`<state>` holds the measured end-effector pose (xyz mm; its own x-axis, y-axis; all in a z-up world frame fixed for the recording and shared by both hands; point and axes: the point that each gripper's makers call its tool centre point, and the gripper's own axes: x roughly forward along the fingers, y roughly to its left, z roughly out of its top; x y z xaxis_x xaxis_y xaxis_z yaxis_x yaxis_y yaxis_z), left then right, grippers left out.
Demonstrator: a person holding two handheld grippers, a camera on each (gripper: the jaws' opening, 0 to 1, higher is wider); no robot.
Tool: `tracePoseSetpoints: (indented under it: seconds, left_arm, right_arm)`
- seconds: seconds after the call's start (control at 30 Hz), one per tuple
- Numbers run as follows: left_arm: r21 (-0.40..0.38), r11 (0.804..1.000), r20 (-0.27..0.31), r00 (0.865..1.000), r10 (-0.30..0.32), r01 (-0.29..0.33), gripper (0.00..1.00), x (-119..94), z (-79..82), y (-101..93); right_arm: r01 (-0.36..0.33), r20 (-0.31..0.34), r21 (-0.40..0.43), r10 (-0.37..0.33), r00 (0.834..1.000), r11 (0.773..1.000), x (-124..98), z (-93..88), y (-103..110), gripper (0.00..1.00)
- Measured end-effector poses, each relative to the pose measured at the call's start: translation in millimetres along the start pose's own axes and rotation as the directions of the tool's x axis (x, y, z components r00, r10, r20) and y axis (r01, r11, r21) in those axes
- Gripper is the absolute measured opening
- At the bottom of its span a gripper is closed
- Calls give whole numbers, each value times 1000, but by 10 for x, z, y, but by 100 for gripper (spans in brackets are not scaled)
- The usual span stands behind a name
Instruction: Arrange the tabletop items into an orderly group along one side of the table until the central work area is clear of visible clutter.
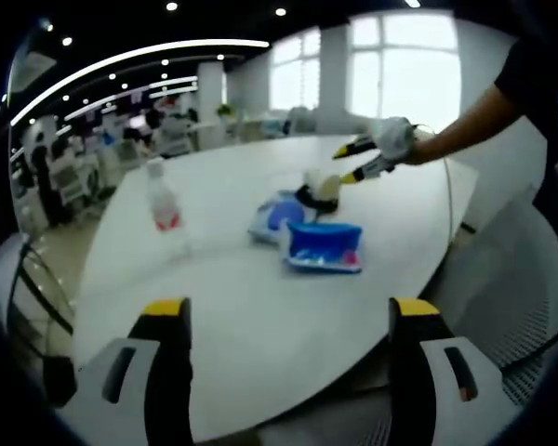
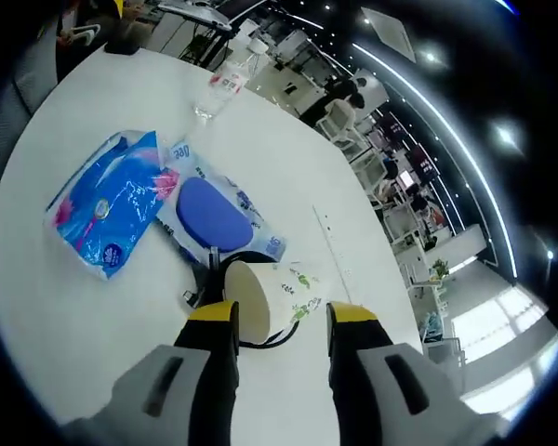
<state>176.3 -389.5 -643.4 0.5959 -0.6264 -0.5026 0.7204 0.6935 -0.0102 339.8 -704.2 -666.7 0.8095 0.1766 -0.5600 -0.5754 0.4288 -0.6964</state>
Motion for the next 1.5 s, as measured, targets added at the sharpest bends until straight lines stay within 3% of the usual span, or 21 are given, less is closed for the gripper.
tracePoseSetpoints:
  seconds: [0.63, 0.83, 1.27, 1.4, 1.5]
  left_arm:
    - [-9, 1000, -8, 1000, 6, -6, 82, -11, -26, 32]
    - [-10, 1000, -9, 1000, 4, -4, 81, -18, -36, 30]
    - [-8, 1000, -16, 1000, 3, -3, 79, -17, -51, 27]
    - [-4, 1000, -21, 1000, 0, 0, 79, -10, -54, 18]
    - [-2, 1000, -20, 1000, -1, 1, 78, -7, -48, 11]
  right_arm:
    - [-27, -53, 0, 27, 998, 1000, 363, -138, -56, 39]
    - [-35, -69, -5, 35, 997, 999, 385, -148, -16, 36]
    - [-6, -80, -56, 2, 997, 998, 301, -198, -47, 19]
    - [-8, -88, -61, 3, 996, 998, 254, -233, -29, 4]
    - [-11, -88, -50, 6, 996, 999, 223, -246, -15, 1]
